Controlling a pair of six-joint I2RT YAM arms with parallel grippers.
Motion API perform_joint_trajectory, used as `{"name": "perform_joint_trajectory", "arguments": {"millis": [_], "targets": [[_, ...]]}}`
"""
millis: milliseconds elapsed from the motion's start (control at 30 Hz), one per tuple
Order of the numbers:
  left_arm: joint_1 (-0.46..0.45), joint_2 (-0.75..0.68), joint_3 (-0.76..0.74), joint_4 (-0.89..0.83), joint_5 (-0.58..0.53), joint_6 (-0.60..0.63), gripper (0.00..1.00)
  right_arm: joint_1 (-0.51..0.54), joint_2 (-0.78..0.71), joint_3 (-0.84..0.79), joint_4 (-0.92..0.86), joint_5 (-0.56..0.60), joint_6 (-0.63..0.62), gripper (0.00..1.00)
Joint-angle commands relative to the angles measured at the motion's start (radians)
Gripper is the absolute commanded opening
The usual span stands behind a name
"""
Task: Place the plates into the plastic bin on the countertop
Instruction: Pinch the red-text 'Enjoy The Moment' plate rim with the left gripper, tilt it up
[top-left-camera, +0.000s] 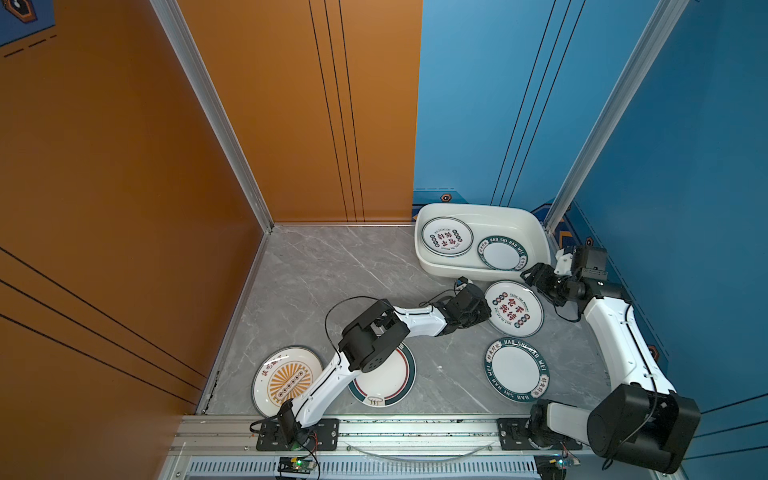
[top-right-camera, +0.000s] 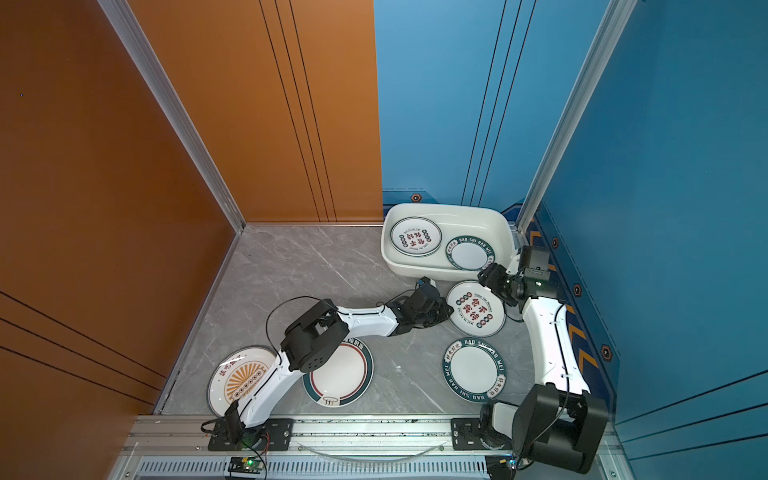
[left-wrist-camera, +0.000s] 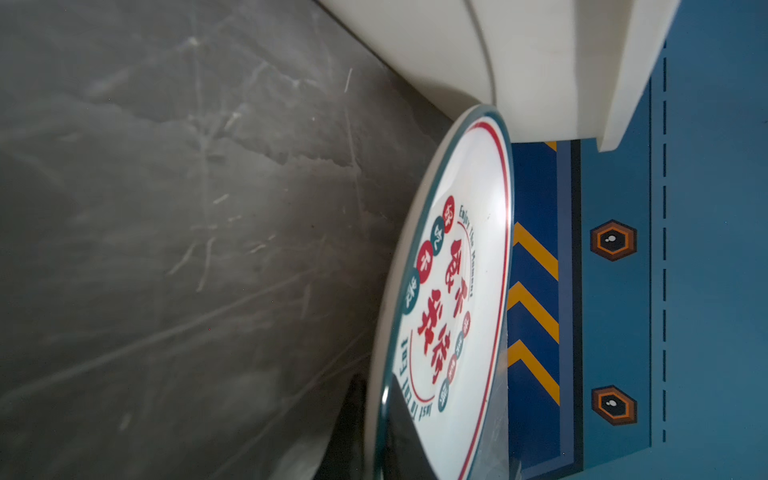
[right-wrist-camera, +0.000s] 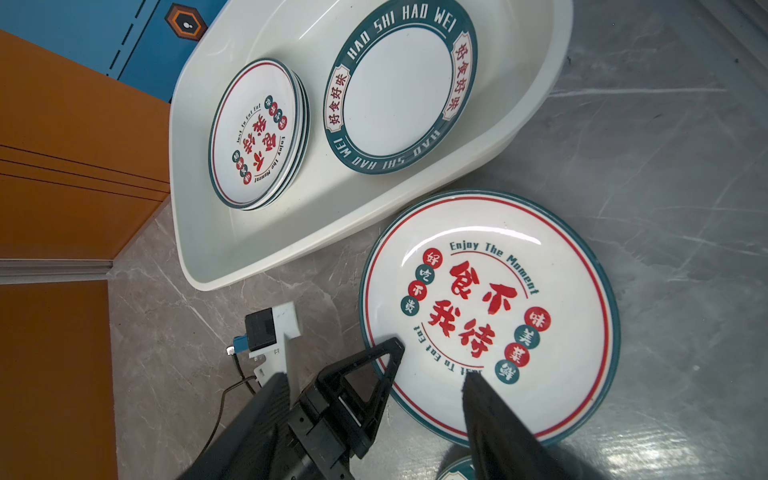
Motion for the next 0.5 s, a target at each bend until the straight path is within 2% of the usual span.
{"name": "perform_joint_trajectory", "arguments": {"millis": [0,267,467], "targets": [[0.011,-0.013,-0.061,-0.048,-0.005,0.026,0.0,-0.004,-0.019,-0.016,0.009,-0.006,-0.01,0.68],[0.049,-0.101,-0.154,0.021,0.009,0.038,0.0,-0.001,-0.026,-0.026,0.014,-0.01,-0.01,0.68],[0.094,-0.23,-0.311,0.043,-0.009,0.078,0.0,0.011,-0.028,-0.028,0.018,-0.011,-0.002,0.68]]}}
